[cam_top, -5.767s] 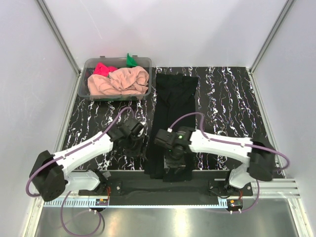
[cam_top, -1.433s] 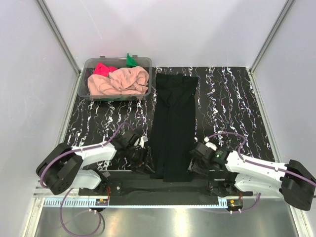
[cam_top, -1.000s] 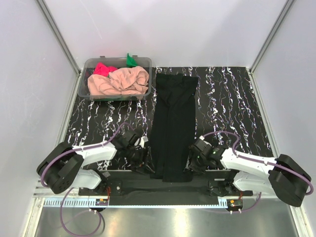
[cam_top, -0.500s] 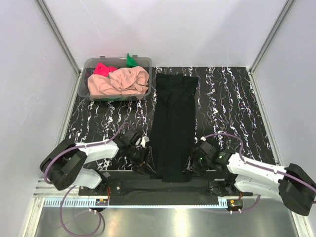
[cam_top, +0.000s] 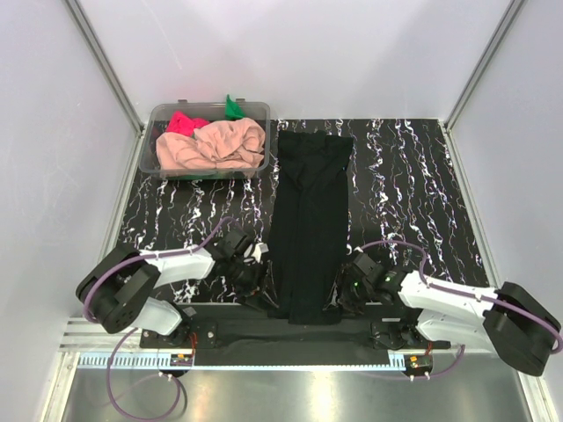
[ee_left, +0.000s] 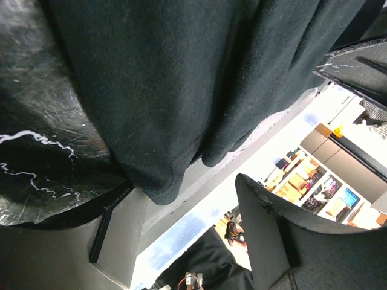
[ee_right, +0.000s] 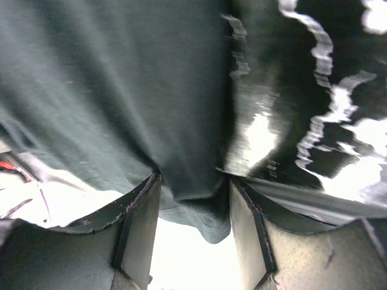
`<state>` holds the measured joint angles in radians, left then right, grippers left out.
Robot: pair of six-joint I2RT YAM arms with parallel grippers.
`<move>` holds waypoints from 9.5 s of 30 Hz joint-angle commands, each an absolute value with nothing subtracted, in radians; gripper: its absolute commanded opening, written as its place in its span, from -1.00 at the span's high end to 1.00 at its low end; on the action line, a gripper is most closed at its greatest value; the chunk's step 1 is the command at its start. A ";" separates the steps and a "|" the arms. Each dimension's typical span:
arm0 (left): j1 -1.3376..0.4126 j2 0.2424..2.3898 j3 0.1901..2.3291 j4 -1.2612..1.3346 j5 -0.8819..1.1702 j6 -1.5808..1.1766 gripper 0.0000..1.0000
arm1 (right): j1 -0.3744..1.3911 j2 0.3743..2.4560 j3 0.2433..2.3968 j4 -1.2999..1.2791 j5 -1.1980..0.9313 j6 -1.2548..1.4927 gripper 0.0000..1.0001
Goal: Fold and stack the t-shirts
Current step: Fold the tshirt
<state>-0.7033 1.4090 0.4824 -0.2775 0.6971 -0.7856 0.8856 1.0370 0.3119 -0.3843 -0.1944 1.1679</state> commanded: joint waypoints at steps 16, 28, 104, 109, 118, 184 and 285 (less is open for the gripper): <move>-0.699 1.482 0.489 -0.201 0.681 -0.741 -0.27 | 0.884 1.187 0.319 -0.097 -0.252 1.154 -0.06; -0.699 1.428 0.468 -0.212 0.658 -0.764 0.48 | 0.884 1.040 0.295 -0.245 -0.198 1.172 0.68; -0.491 1.466 1.046 -0.531 0.704 -0.612 1.00 | 0.641 1.071 0.833 -0.655 -0.063 0.894 1.00; -0.485 1.518 1.121 -0.557 0.704 -0.600 1.00 | 0.604 1.117 0.893 -0.657 -0.074 0.862 1.00; -0.463 1.612 1.245 -0.566 0.692 -0.600 1.00 | 0.540 1.184 0.976 -0.670 -0.080 0.819 1.00; -0.385 2.022 1.609 -0.646 0.698 -0.558 0.09 | 0.362 1.755 1.471 -0.808 -0.038 0.635 0.12; -0.344 2.221 1.759 -0.716 0.669 -0.557 0.00 | 0.328 1.735 1.494 -0.954 -0.086 0.548 0.98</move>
